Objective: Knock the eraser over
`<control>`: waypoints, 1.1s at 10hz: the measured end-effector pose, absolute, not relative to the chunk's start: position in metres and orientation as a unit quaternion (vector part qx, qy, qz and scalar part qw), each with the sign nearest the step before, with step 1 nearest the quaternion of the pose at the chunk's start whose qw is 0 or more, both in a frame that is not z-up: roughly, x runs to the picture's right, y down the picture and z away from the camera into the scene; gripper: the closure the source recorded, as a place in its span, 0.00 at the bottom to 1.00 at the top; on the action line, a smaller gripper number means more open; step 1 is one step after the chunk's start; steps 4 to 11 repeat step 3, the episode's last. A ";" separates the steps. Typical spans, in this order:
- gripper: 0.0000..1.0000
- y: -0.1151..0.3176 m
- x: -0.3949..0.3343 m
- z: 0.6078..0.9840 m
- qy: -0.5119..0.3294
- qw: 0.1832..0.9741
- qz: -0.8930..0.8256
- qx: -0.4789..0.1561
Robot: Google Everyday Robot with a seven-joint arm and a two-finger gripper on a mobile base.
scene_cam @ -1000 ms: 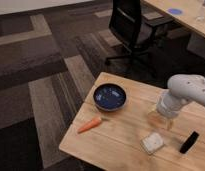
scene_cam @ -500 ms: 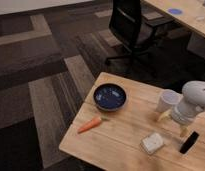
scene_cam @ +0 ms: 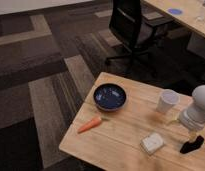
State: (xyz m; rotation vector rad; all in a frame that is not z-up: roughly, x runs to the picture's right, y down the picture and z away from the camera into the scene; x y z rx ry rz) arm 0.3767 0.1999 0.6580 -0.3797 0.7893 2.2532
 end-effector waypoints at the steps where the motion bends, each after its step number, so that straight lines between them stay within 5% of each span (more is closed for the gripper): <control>1: 0.35 0.200 0.376 0.657 0.305 0.354 0.872 -0.147; 11: 0.35 0.200 0.375 0.657 0.304 0.354 0.872 -0.146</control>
